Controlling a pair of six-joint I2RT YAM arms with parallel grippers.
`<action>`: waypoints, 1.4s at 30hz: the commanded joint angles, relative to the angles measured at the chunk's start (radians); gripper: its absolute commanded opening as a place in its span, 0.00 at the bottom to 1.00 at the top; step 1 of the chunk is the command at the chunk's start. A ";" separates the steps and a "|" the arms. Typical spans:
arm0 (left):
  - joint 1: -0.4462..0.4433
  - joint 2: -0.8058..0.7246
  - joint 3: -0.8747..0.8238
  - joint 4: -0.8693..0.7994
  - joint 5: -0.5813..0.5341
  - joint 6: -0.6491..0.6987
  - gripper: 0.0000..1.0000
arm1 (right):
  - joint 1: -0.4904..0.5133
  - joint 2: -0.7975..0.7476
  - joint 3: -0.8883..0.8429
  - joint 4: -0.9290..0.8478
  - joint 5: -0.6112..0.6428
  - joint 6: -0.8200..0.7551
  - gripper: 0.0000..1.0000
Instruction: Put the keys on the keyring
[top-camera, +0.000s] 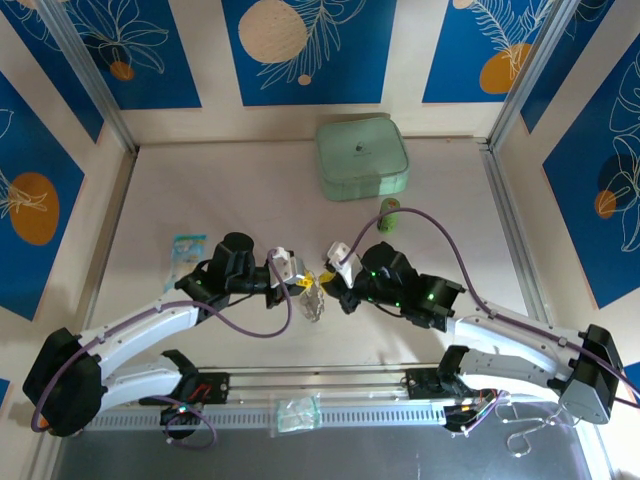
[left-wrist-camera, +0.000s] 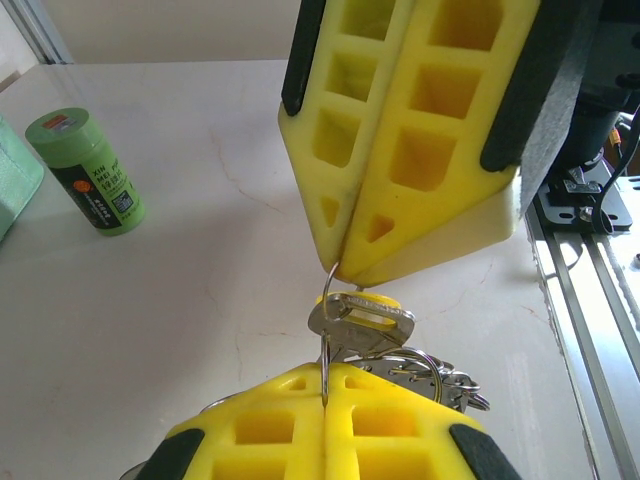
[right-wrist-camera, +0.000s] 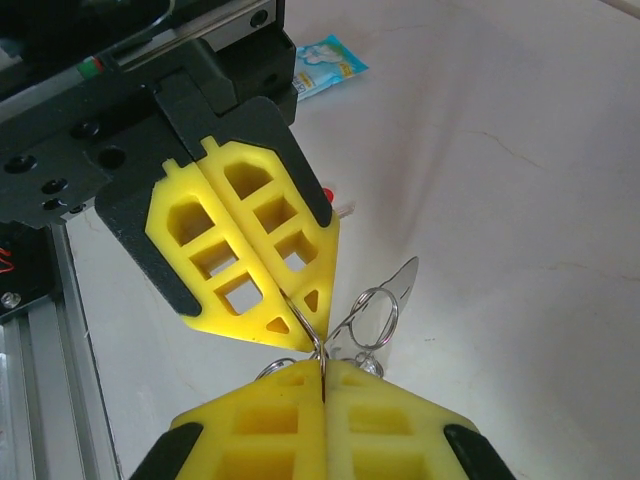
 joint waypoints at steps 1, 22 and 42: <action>-0.017 -0.003 0.029 -0.008 0.024 -0.006 0.00 | 0.009 0.009 0.032 0.025 -0.009 -0.027 0.00; -0.018 -0.004 0.031 -0.008 0.027 -0.007 0.00 | 0.008 0.057 0.062 0.019 0.079 -0.013 0.00; -0.017 -0.003 0.035 0.020 0.018 -0.073 0.00 | 0.021 0.063 0.062 0.028 0.201 0.198 0.00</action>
